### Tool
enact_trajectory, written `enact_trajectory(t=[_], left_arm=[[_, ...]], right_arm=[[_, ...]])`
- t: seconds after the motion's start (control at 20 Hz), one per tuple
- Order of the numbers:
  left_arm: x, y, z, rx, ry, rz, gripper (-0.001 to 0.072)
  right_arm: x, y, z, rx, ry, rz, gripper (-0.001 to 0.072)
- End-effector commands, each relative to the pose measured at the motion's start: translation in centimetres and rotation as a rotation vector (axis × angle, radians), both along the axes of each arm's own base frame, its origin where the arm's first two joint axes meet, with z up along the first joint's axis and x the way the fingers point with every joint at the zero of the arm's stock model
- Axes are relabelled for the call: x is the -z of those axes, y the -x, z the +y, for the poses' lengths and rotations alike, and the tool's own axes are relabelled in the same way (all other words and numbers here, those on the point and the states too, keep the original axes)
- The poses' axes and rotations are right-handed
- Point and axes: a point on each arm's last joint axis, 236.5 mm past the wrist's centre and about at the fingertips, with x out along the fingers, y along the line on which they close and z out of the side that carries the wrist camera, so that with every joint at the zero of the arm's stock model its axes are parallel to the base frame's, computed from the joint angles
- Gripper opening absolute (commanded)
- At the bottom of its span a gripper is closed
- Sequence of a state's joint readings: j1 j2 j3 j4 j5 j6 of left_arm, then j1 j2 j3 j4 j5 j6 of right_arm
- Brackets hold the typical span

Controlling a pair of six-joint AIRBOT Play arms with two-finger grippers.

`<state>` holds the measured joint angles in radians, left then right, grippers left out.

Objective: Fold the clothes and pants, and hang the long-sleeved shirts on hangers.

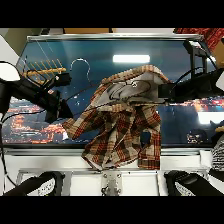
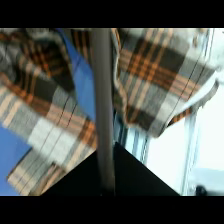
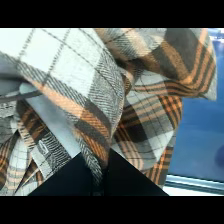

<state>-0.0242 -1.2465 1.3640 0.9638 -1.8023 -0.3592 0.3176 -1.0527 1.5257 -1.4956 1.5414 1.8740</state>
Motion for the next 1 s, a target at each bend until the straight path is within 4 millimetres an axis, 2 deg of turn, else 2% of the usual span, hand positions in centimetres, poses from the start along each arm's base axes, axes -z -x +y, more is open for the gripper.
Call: enact_trajectory(t=[0.0,0.25,0.4,0.5,0.65,0.95], left_arm=[[0.1,-2.1,-2.1,-0.011,0.100,0.048,0.0018],[1.4,-2.7,-4.5,0.048,0.073,0.113,0.0018],[2.5,-2.3,-5.7,0.082,0.070,0.151,0.0018],[3.1,-3.0,-6.1,0.068,0.080,0.149,0.0018],[3.5,-4.0,-6.4,0.041,0.084,0.128,0.0018],[3.5,-3.9,-6.4,0.043,0.083,0.130,0.0019]], right_arm=[[-1.0,0.4,0.0,-0.038,0.012,-0.005,0.0029],[-2.8,0.0,0.3,-0.051,0.004,-0.051,0.0029],[-3.1,0.0,0.3,-0.067,0.010,-0.062,0.0029],[-3.0,0.2,1.0,-0.103,0.018,-0.062,0.0029],[-2.5,0.8,3.1,-0.178,0.025,-0.054,0.0029],[-0.4,1.1,8.7,-0.346,0.041,-0.039,0.0029]])
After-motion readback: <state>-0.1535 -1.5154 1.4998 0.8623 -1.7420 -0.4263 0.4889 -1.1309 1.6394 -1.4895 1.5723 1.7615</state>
